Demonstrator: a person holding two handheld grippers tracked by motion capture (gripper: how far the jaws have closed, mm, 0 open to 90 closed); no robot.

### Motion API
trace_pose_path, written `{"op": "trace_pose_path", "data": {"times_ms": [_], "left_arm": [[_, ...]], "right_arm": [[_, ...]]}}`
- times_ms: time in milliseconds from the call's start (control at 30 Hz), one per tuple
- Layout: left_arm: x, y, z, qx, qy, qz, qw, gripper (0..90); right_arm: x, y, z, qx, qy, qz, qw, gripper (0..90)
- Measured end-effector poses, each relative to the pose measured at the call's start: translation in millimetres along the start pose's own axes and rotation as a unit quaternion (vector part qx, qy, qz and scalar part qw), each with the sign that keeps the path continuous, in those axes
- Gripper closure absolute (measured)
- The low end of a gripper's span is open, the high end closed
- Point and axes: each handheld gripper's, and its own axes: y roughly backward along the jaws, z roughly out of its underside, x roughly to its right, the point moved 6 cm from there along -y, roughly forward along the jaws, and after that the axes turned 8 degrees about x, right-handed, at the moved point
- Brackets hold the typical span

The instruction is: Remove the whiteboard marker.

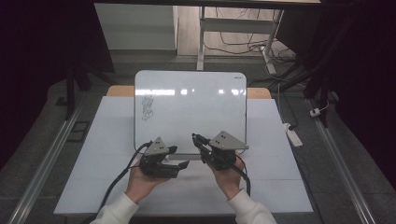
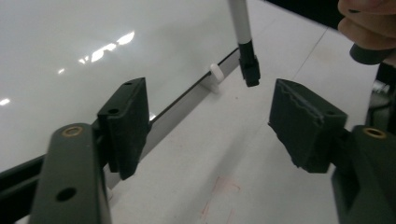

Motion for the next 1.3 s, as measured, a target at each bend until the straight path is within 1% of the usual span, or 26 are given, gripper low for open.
{"op": "trace_pose_path", "data": {"times_ms": [33,100,133,200,267,300,333,367,433,467,500,600,667,733,767,800,833,867,900,933,1000,1033,1067,1133,1300], "left_arm": [[2.2,-2.1,-2.9,-0.001,-0.005,0.003,1.0000,26.9],[6.1,-7.6,-6.8,0.005,-0.001,0.013,0.9999,27.2],[6.8,-9.8,-6.8,0.004,0.001,0.014,0.9999,30.0],[7.8,-15.1,-5.1,-0.007,-0.004,0.015,0.9999,30.7],[8.6,-18.9,-4.6,-0.010,-0.005,0.012,0.9999,32.8],[8.7,-19.8,-5.1,-0.007,-0.004,0.013,0.9999,33.6],[8.3,-20.9,-7.1,0.001,0.006,0.018,0.9998,34.7],[8.3,-20.9,-7.1,0.001,0.006,0.018,0.9998,35.9],[7.5,-21.7,-9.6,0.009,0.014,0.022,0.9996,37.1],[7.2,-22.6,-10.5,0.011,0.016,0.024,0.9995,39.3],[7.1,-23.6,-11.1,0.010,0.017,0.028,0.9994,39.3],[7.5,-28.0,-11.6,0.010,0.022,0.037,0.9990,44.1],[7.9,-30.4,-11.0,0.009,0.021,0.041,0.9989,47.8],[7.6,-30.6,-11.0,0.010,0.021,0.043,0.9988,52.0],[7.1,-30.7,-11.1,0.010,0.022,0.044,0.9987,52.0],[6.6,-30.7,-11.4,0.012,0.025,0.045,0.9986,54.1],[6.0,-30.7,-11.4,0.013,0.027,0.047,0.9985,58.7],[5.5,-30.7,-11.2,0.012,0.027,0.048,0.9984,58.7],[5.1,-30.8,-10.9,0.011,0.027,0.049,0.9984,61.4],[4.9,-31.1,-10.6,0.010,0.028,0.050,0.9983,61.4],[5.2,-32.2,-10.2,0.010,0.029,0.054,0.9981,65.7],[5.4,-32.5,-10.2,0.010,0.029,0.055,0.9980,65.7],[5.9,-32.9,-10.0,0.009,0.030,0.058,0.9978,70.1],[5.9,-32.9,-9.9,0.009,0.029,0.058,0.9978,73.7],[4.0,-32.8,-8.9,0.006,0.034,0.056,0.9978,75.4]], "right_arm": [[-1.5,-1.3,-0.6,0.003,0.000,-0.001,1.0000,81.3],[-2.5,-2.2,-1.5,0.005,0.001,-0.003,1.0000,81.3],[-3.3,-3.6,-4.3,0.009,-0.001,-0.006,0.9999,81.3],[-3.6,-4.1,-5.9,0.011,-0.003,-0.006,0.9999,81.3],[-5.0,-5.8,-9.8,0.019,-0.006,-0.010,0.9997,81.3],[-5.6,-6.2,-10.4,0.019,-0.006,-0.010,0.9997,81.3],[-6.5,-7.0,-10.8,0.021,-0.006,-0.012,0.9997,81.3],[-7.4,-7.6,-10.9,0.021,-0.005,-0.012,0.9997,81.3],[-8.3,-8.2,-10.9,0.022,-0.004,-0.013,0.9997,81.3],[-10.0,-9.2,-11.0,0.025,-0.004,-0.014,0.9996,81.3],[-10.0,-9.2,-11.0,0.025,-0.004,-0.014,0.9996,81.3],[-11.2,-8.5,-12.3,0.028,-0.006,-0.012,0.9995,81.3],[-11.8,-8.2,-12.7,0.030,-0.007,-0.011,0.9995,81.3],[-12.8,-8.2,-12.0,0.031,-0.006,-0.010,0.9995,81.3],[-12.8,-8.2,-12.0,0.031,-0.006,-0.010,0.9995,81.3],[-13.7,-8.3,-11.7,0.031,-0.006,-0.009,0.9995,81.3],[-15.2,-8.1,-11.7,0.036,-0.005,-0.007,0.9993,81.3],[-15.2,-8.1,-11.7,0.036,-0.005,-0.007,0.9993,81.3],[-16.2,-7.5,-12.2,0.040,-0.006,-0.006,0.9992,81.3],[-16.2,-7.5,-12.2,0.040,-0.006,-0.006,0.9992,81.3],[-16.8,-6.5,-13.2,0.045,-0.010,-0.006,0.9989,81.3],[-16.8,-6.5,-13.2,0.045,-0.010,-0.006,0.9989,81.3],[-17.2,-5.9,-13.7,0.047,-0.010,-0.004,0.9988,81.3],[-17.3,-5.6,-14.0,0.048,-0.010,-0.004,0.9988,81.3],[-18.5,-6.0,-13.6,0.047,-0.007,-0.005,0.9989,81.2]]}}
